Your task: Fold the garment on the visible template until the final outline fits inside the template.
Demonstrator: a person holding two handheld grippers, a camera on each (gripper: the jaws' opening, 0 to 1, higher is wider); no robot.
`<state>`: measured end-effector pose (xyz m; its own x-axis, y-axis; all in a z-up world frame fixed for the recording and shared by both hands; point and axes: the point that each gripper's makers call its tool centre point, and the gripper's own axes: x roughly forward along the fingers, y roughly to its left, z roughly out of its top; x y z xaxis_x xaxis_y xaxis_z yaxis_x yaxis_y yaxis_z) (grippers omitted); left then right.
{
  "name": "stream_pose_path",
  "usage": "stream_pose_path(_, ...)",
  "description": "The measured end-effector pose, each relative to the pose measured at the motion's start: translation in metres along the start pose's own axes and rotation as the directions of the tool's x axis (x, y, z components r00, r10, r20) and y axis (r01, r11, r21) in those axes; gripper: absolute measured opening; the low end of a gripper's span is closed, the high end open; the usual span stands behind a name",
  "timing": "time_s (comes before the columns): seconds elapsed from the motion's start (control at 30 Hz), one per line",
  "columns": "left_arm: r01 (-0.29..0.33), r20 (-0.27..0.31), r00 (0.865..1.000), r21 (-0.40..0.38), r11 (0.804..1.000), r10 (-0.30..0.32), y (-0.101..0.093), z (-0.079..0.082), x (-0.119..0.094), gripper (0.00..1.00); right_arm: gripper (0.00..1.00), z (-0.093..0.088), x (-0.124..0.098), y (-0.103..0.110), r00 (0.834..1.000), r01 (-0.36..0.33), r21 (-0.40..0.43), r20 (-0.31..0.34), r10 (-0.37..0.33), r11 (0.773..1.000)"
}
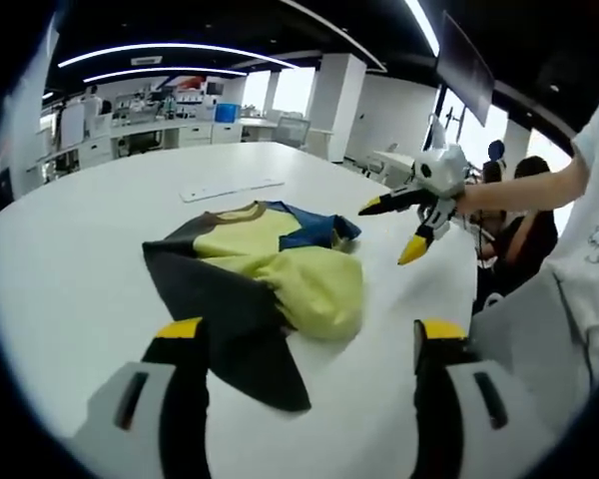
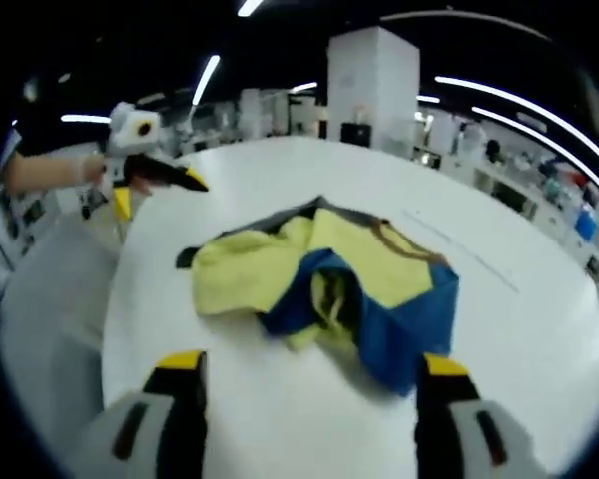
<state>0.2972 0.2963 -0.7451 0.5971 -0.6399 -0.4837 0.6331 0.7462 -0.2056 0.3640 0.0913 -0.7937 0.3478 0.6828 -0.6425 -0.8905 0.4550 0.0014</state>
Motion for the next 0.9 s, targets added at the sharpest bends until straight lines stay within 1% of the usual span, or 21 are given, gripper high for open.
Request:
stream_pose_path(0.07,0.004,0.0,1.0,0.003,1.0,-0.004,-0.001,0.0,0.0,0.82,0.89,-0.002,-0.004,0.0,1.0,0.0,0.001,0.01,0.0,1.0)
stream_pose_path(0.17,0.008,0.002,1.0,0.004,1.0,-0.008,-0.004,0.001,0.001,0.82,0.98,-0.007,-0.006,-0.004,1.0,0.005,0.016,0.013,-0.006,1.0)
stream_pose_path(0.37,0.017,-0.006,1.0,0.007,1.0,-0.016,-0.008,-0.002,0.002,0.82,0.99,-0.01,-0.008,-0.005,1.0,0.012,0.023,0.017,-0.012,1.0)
stream_pose_path(0.47,0.016,-0.004,1.0,0.004,1.0,-0.016,-0.01,-0.002,0.001,0.82,0.91,-0.009,-0.007,-0.006,1.0,0.02,0.021,0.02,-0.02,1.0)
stream_pose_path(0.57,0.013,-0.004,1.0,0.001,1.0,-0.013,-0.007,-0.003,-0.001,0.82,0.94,-0.005,-0.004,-0.005,0.999,0.019,0.039,0.036,-0.02,0.999)
stream_pose_path(0.7,0.009,-0.007,1.0,-0.002,1.0,-0.009,-0.007,-0.005,-0.002,0.82,0.9,-0.003,-0.002,-0.002,0.999,0.018,0.032,0.031,-0.019,0.999)
stream_pose_path(0.83,0.005,-0.004,1.0,-0.011,1.0,-0.005,-0.007,-0.007,-0.003,0.82,0.78,0.002,0.0,-0.003,0.999,0.018,0.07,0.049,-0.021,0.997)
stream_pose_path(0.9,0.003,-0.006,1.0,-0.014,1.0,-0.003,-0.008,-0.007,-0.003,0.82,0.72,0.003,0.0,-0.002,0.998,0.02,0.07,0.053,-0.024,0.997)
